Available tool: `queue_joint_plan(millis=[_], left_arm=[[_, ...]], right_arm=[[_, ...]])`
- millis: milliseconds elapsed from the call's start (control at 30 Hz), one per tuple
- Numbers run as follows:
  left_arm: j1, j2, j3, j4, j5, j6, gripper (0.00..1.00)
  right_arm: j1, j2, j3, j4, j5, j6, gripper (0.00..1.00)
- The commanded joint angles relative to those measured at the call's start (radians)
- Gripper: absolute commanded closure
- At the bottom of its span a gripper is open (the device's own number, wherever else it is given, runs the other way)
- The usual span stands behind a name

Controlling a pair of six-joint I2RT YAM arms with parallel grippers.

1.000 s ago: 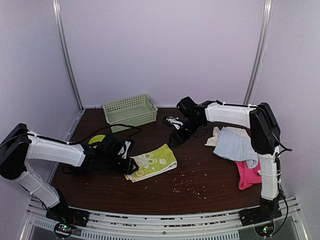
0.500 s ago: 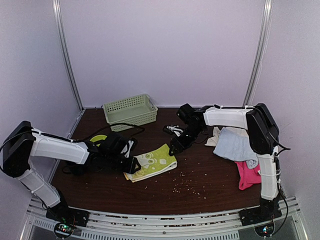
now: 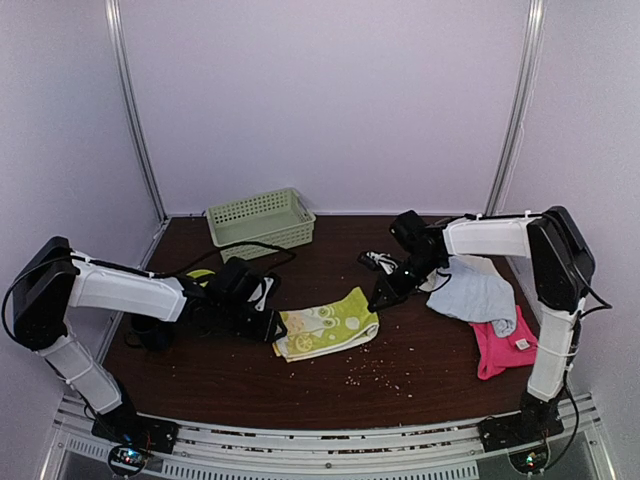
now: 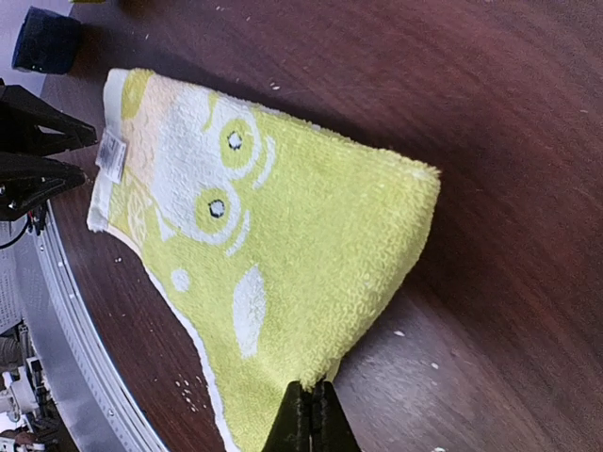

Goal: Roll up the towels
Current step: Smooth out the towel at the center of the board, then rotate the towel at the center of the board.

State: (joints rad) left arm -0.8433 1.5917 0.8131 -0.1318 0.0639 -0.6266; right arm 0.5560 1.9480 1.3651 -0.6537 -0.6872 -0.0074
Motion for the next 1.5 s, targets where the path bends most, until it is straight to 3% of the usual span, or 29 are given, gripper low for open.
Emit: queue_joint_plan(millis=[0,400,533,733,900,1033,1233,1467], left_arm=[[0.003,0.034,0.036,0.019,0.009,0.026,0.64],[-0.088,0.106,0.15,0.056,0.067,0.084,0.64],[-0.105,0.173,0.192,0.066,0.073,0.074,0.64],[-0.105,0.255,0.207,0.086,0.068,0.036,0.63],[-0.105,0.3,0.222,0.065,0.061,0.052,0.63],[-0.104,0.298,0.211,0.035,0.03,0.076,0.63],[-0.092,0.269,0.207,-0.046,-0.061,0.149,0.63],[-0.021,0.242,0.285,-0.135,-0.123,0.204,0.63]], right_arm=[[-0.024,-0.028,-0.057,0.033,0.038,-0.018,1.0],[-0.041,-0.103,-0.18,0.069,0.364,0.008,1.0],[-0.039,-0.116,-0.196,0.053,0.395,-0.009,0.89],[-0.041,-0.215,-0.229,0.038,0.452,-0.041,0.85],[-0.042,-0.237,-0.12,-0.048,0.351,-0.142,0.77],[-0.042,-0.227,-0.065,0.006,0.287,-0.187,0.76],[-0.041,-0.065,0.05,0.028,0.162,-0.23,0.77],[-0.033,0.058,0.054,0.093,0.22,-0.238,0.81]])
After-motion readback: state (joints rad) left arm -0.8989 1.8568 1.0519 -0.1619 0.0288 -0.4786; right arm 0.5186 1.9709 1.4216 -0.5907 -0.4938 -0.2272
